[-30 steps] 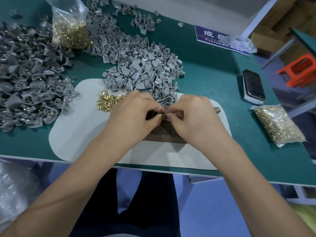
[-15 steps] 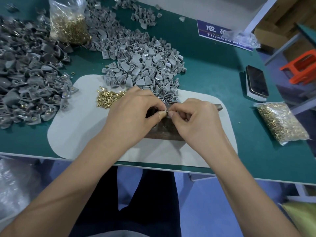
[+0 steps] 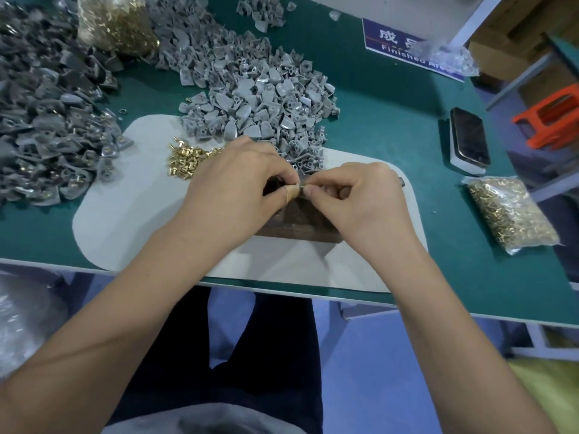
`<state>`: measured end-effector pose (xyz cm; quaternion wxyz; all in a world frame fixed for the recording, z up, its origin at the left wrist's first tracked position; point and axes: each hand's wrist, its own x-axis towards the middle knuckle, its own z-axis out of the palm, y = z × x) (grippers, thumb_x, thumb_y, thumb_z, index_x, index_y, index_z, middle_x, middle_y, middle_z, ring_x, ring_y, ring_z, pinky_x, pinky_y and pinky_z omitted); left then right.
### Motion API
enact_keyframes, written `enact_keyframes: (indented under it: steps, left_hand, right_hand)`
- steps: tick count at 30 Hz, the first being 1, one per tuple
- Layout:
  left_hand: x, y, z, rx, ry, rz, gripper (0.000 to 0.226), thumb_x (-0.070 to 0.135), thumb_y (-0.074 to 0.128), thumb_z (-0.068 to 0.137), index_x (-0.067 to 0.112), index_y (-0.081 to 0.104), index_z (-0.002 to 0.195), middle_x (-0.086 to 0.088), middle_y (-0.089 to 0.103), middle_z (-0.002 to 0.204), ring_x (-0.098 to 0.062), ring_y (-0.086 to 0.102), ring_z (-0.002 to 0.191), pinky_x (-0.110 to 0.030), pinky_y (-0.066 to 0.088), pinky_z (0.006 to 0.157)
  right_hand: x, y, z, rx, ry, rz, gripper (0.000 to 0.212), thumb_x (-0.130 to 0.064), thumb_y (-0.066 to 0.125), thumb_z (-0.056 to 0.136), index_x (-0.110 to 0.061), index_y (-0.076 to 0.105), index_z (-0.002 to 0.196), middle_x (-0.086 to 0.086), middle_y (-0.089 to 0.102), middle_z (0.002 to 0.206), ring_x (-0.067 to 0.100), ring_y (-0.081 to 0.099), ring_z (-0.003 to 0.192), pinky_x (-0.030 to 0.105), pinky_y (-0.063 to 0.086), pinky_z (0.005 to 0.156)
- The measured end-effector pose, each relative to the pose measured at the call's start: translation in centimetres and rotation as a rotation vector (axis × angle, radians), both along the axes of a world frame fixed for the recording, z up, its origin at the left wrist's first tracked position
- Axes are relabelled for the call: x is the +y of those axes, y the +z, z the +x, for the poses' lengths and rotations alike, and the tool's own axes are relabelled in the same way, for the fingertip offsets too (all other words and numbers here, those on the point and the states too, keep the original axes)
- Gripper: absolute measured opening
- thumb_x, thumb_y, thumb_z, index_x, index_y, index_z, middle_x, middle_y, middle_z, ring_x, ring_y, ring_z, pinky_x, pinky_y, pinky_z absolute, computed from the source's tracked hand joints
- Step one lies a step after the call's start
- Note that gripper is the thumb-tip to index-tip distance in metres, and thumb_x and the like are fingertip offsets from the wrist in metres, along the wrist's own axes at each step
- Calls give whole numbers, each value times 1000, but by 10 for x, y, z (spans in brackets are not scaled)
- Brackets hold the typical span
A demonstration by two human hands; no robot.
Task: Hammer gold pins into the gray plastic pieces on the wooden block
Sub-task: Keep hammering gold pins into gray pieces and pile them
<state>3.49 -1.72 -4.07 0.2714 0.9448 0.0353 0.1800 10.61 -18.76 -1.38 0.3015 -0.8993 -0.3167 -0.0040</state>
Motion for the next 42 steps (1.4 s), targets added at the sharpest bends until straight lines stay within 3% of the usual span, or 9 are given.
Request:
enact_keyframes:
  steps: [4,7,10,13,15,23,31,37,42]
  left_hand:
    - [0,0,0,11,-6,-19,11,44,69,91,36,74,95,16,63,95,-10,45,94,-36,46,75]
    - [0,2,0,31,0,-15,11,46,68,91,38,74,96,17,63,96,-9,46,96,-34,44,74]
    - [-1,5,0,42,0,-13,11,46,68,91,39,74,97,17,63,96,-10,47,98,-34,44,74]
    - [0,4,0,37,9,4,11,47,68,91,40,74,98,17,63,97,-12,49,100,-36,46,76]
    - [0,3,0,31,16,7,11,48,68,91,41,73,97,17,63,97,-12,50,101,-35,46,75]
    - [-3,4,1,47,47,15,12,51,67,90,42,73,96,17,62,97,-10,49,102,-33,43,72]
    - [-6,12,-1,88,39,31,13,52,67,91,42,74,95,16,62,95,-12,51,102,-41,51,79]
    - [-4,16,-5,97,10,54,14,51,66,91,40,74,95,17,61,94,-11,52,101,-34,45,75]
    - [0,6,-17,46,28,5,10,45,64,92,37,69,91,17,57,93,-9,49,102,-32,38,71]
  right_hand:
    - [-29,-7,9,-4,-211,223,14,-28,73,90,-26,79,78,-17,73,77,2,62,68,23,47,66]
    - [-69,-17,14,-60,-490,115,18,-42,63,94,-36,71,79,-14,70,84,6,61,77,30,45,69]
    - [-98,-31,12,-13,-637,-89,33,-62,56,93,-33,65,106,-7,62,102,19,59,92,36,41,74]
    - [-98,-46,5,29,-619,-232,43,-58,57,94,-27,60,123,1,54,111,29,57,100,38,39,74]
    - [-95,-53,2,-45,-591,-288,39,-49,56,98,-23,58,126,8,53,115,36,56,105,38,36,72]
    - [-91,-58,5,-148,-552,-305,29,-40,53,103,-21,61,124,9,57,110,37,57,101,38,37,67]
    - [-90,-56,5,-206,-495,-417,29,-38,45,106,-15,57,119,12,56,109,38,56,98,38,34,63]
    - [-88,-53,4,-193,-503,-493,29,-34,44,107,-15,55,125,13,54,113,38,55,103,38,33,66]
    - [-84,-56,1,-195,-561,-475,31,-30,43,108,-15,56,131,18,53,117,40,50,108,45,36,79]
